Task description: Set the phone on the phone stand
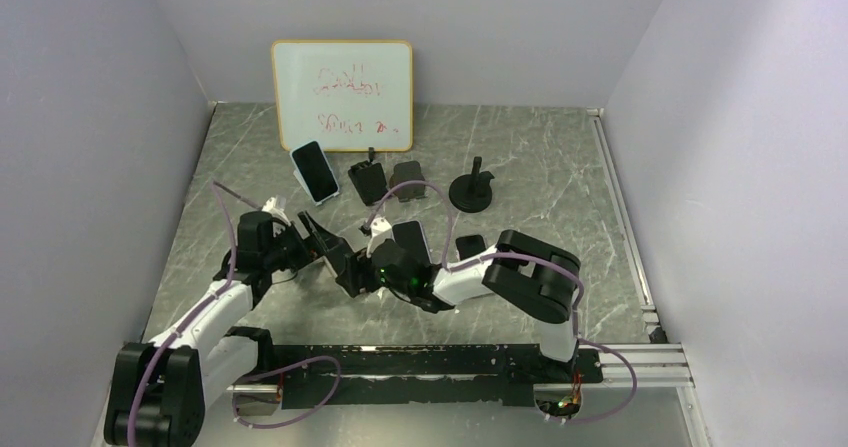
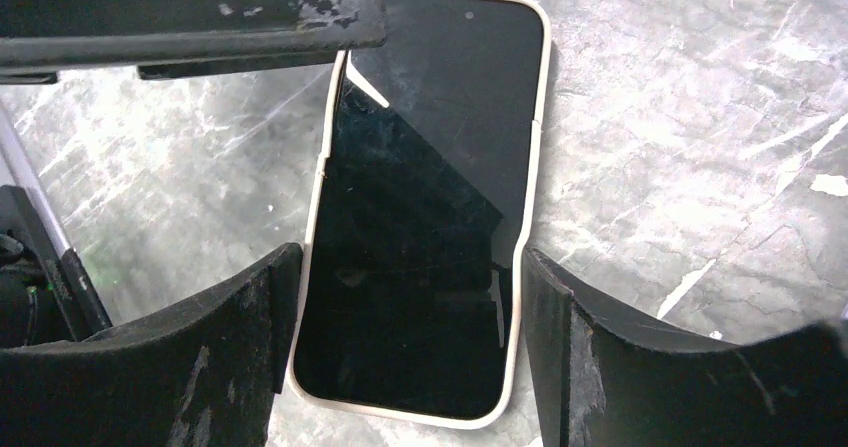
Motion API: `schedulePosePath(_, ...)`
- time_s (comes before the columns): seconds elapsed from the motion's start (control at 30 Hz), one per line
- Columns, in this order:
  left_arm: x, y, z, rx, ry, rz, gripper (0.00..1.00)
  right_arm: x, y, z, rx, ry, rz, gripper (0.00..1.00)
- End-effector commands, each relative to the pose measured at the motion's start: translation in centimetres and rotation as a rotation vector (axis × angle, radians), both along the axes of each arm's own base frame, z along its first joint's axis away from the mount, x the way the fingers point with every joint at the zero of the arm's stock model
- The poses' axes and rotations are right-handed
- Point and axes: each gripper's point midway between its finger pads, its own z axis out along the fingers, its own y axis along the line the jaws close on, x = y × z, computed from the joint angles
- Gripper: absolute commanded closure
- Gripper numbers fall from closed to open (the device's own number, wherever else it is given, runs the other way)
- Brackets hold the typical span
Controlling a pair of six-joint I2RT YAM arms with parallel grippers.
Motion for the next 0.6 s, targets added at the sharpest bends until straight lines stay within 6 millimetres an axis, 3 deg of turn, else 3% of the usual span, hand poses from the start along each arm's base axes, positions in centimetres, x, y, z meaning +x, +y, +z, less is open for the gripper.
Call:
schedulePosePath(0.0,1.5,0.4,0.1,-0.028,-0.035,0.086,0.14,-3.1,-0.3,-1.5,0.006,0.057,0.127,0.46)
schedulePosePath(0.17,1.7,1.7,-0.5,-0.002,-0.039,0.175,0.20,-3.4,-0.5,-1.3,0.019,0.054,0.140,0.46)
schedulePosePath(0.37,1.2,1.6,-0.8,-0.052,-0.029,0.206,0.53,-3.6,-0.7,-1.4,0.025,0.056,0.144,0.46)
schedulePosePath(0.57,0.3,1.4,-1.1,-0.072,-0.001,0.205,0.53,-3.6,-0.6,-1.6,0.024,0.058,0.145,0.46)
